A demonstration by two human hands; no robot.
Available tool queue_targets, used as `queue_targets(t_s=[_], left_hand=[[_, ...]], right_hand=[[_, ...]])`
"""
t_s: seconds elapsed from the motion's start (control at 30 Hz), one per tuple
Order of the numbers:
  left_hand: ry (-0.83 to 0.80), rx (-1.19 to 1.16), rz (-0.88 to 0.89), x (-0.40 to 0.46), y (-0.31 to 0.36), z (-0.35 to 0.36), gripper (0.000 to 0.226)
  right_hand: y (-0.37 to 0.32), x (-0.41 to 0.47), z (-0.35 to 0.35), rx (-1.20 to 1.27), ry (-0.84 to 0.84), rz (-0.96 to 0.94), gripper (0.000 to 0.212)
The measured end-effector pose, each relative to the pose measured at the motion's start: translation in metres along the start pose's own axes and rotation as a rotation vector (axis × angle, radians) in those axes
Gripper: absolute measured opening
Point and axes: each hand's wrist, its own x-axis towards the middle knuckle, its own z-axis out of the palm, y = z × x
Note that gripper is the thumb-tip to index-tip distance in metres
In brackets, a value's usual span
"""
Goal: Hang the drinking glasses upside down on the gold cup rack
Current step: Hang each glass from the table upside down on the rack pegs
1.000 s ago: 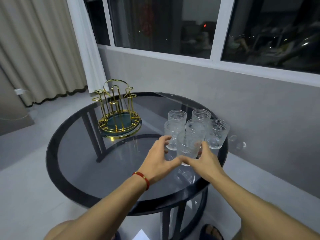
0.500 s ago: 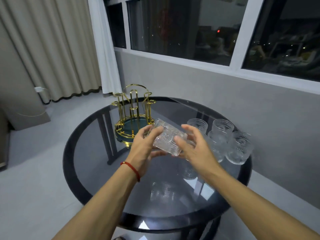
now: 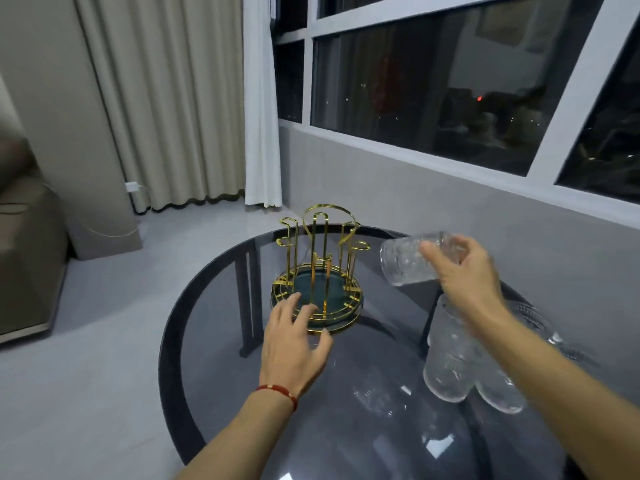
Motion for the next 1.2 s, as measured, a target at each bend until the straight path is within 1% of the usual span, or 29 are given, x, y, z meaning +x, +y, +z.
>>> queue_targets(t_s=[0.1,0.17,0.27,0.4,0.47,0.6,0.67,0.73,0.8,0.87,0.93,1.07,1.2], left_hand=[[-0.121,0.069,0.007,0.000,-0.010,0.013,0.059],[-0.157,0.117,0.001,0.001,-0.015,0.019,0.064],[-0.178,0.156,-0.011,0.002,-0.021,0.024,0.065],[-0.171,0.201,-0.006,0.003,-0.021,0.027,0.063],[-0.169,0.218,-0.002,0.003,-0.022,0.027,0.063],[-0.167,0.225,0.005,0.003,-0.019,0.028,0.064],[-0.168,0.226,0.002,0.002,-0.019,0.028,0.064],[-0.182,0.224,-0.006,0.002,-0.020,0.028,0.065],[-0.200,0.219,-0.013,0.003,-0.019,0.029,0.066],[-0.208,0.220,-0.013,0.004,-0.018,0.029,0.066],[-0.207,0.222,-0.011,0.003,-0.018,0.030,0.066],[-0.214,0.238,-0.014,0.004,-0.020,0.029,0.066],[-0.203,0.244,-0.010,0.003,-0.019,0.028,0.065]], right_hand=[[-0.027,0.044,0.020,-0.023,0.019,-0.097,0.085],[-0.050,0.074,0.040,-0.017,0.007,-0.144,0.087],[-0.081,0.108,0.069,0.055,-0.087,-0.158,0.085],[-0.101,0.132,0.110,0.133,-0.202,-0.171,0.080],[-0.103,0.137,0.129,0.097,-0.254,-0.196,0.081],[-0.097,0.142,0.158,-0.111,-0.422,-0.289,0.082],[-0.094,0.146,0.167,-0.176,-0.497,-0.282,0.080],[-0.093,0.151,0.173,-0.227,-0.564,-0.247,0.069],[-0.095,0.156,0.176,-0.251,-0.678,-0.177,0.057],[-0.100,0.160,0.176,-0.273,-0.801,-0.128,0.057],[-0.104,0.165,0.176,-0.305,-0.895,-0.120,0.061],[-0.103,0.171,0.181,-0.378,-0.974,-0.165,0.063],[-0.096,0.174,0.180,-0.360,-1.010,-0.119,0.055]])
